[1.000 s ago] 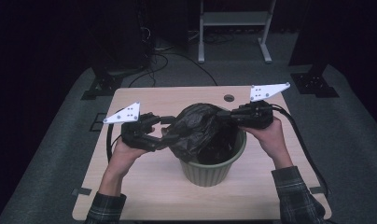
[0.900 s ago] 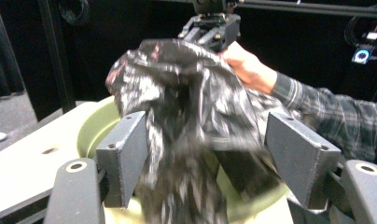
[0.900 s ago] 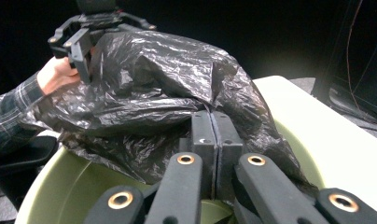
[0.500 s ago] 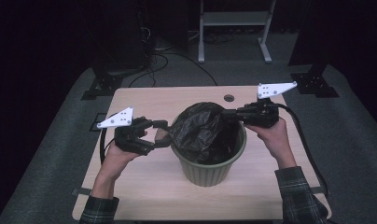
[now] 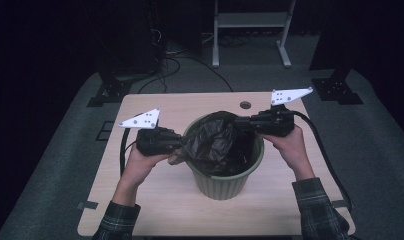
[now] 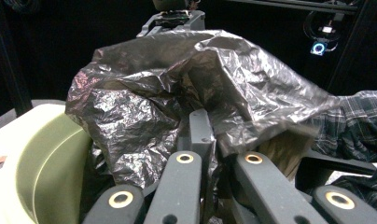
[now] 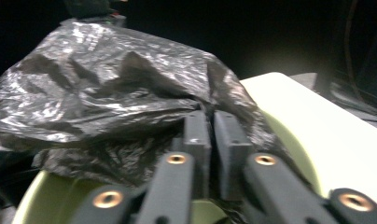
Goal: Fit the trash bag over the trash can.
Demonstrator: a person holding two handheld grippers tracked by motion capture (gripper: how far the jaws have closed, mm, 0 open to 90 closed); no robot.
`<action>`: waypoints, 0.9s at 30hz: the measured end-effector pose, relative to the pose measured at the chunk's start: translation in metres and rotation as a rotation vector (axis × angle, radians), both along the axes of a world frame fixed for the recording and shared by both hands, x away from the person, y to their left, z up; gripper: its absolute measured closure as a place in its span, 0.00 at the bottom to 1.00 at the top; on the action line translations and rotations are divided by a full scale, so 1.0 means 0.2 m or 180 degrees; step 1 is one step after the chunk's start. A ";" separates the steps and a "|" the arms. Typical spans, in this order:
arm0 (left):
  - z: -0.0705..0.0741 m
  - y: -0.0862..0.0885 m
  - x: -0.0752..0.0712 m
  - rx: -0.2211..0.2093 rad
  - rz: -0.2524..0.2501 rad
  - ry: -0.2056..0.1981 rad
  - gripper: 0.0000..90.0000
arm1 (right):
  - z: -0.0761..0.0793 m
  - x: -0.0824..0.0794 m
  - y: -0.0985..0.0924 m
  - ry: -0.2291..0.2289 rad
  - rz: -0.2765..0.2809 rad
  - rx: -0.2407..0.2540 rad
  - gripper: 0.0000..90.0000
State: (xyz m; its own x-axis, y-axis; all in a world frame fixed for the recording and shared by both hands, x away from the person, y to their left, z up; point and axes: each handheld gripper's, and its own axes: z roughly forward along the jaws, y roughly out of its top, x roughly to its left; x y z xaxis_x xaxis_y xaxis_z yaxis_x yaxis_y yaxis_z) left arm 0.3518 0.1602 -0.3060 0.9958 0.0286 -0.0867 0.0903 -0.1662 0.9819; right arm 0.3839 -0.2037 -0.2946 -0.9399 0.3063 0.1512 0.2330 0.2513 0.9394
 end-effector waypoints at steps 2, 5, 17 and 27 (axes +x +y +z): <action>0.00 0.02 0.00 -0.0070 -0.0024 0.0017 0.99 | 0.00 0.00 -0.02 0.0004 -0.0081 -0.0035 0.90; 0.01 0.04 -0.01 -0.0118 -0.0018 0.0007 0.99 | 0.00 0.01 -0.02 0.0028 -0.0144 -0.0092 0.97; 0.08 0.00 0.05 -0.0314 0.0125 -0.0035 0.98 | -0.05 0.04 0.06 0.0109 -0.0154 -0.0471 0.93; 0.07 -0.09 0.13 -0.0196 0.0234 0.0002 0.98 | -0.01 -0.02 -0.04 -0.0046 -0.0365 -0.0287 0.60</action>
State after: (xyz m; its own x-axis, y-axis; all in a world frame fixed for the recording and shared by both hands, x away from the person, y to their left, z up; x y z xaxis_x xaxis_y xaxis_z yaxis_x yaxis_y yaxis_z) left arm 0.3772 0.1420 -0.2925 0.9912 0.0962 -0.0913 0.1007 -0.0983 0.9900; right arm 0.3790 -0.2127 -0.2960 -0.8998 0.4236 0.1050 0.2517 0.3072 0.9177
